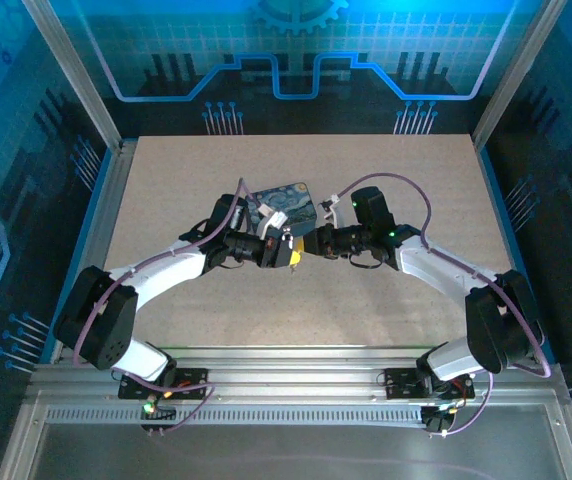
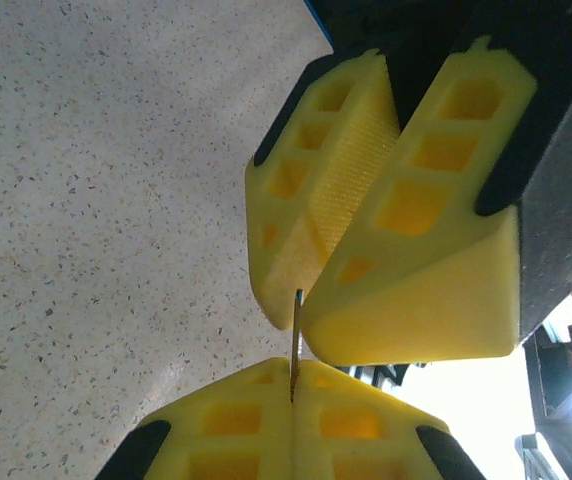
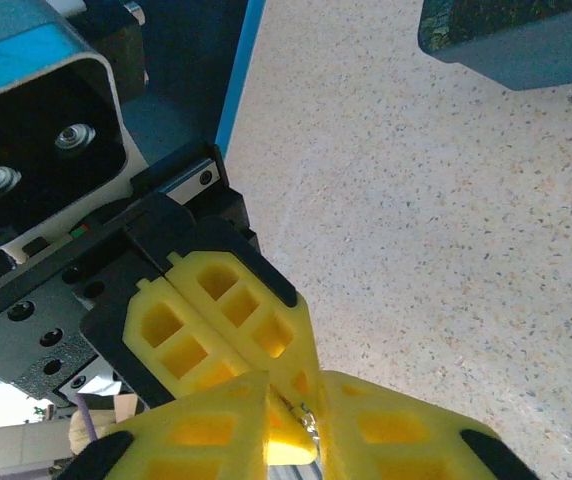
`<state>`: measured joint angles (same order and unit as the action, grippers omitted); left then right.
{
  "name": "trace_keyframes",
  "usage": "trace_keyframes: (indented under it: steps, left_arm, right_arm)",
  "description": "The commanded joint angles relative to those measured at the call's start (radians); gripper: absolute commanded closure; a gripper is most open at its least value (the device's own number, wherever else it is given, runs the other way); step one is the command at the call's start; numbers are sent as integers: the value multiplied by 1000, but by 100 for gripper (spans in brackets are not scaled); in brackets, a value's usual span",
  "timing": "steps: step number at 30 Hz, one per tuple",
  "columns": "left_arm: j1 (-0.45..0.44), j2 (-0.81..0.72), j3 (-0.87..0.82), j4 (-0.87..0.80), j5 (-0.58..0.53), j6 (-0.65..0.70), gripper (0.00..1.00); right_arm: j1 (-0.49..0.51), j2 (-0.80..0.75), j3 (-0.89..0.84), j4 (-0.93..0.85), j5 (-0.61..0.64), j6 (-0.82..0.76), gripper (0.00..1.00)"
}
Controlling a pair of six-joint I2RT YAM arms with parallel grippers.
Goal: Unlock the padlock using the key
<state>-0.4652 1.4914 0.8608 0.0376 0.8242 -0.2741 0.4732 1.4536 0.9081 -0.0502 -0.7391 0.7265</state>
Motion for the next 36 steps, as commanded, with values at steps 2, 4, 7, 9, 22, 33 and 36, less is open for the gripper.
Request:
trace_keyframes:
  steps: [2,4,7,9,22,33,36]
  left_arm:
    - [10,-28,-21,38,22,-18,100]
    - [10,-29,-25,42,23,-20,100]
    - [15,-31,-33,48,21,-27,100]
    - [18,-34,-37,47,17,-28,100]
    - [37,-43,-58,29,-20,-51,63]
    - [34,-43,-51,6,-31,-36,64]
    - [11,-77,-32,-69,-117,15,67]
  right_arm:
    - [15,18,-16,52,-34,20,86]
    - [14,22,-17,63,-43,26,91]
    - [14,21,-17,63,-43,21,99]
    - [9,15,-18,55,-39,8,100]
    - [-34,-1,14,-72,-17,-95,100]
    - [-39,3,36,-117,10,-109,100]
    - [-35,11,75,-208,76,-113,100]
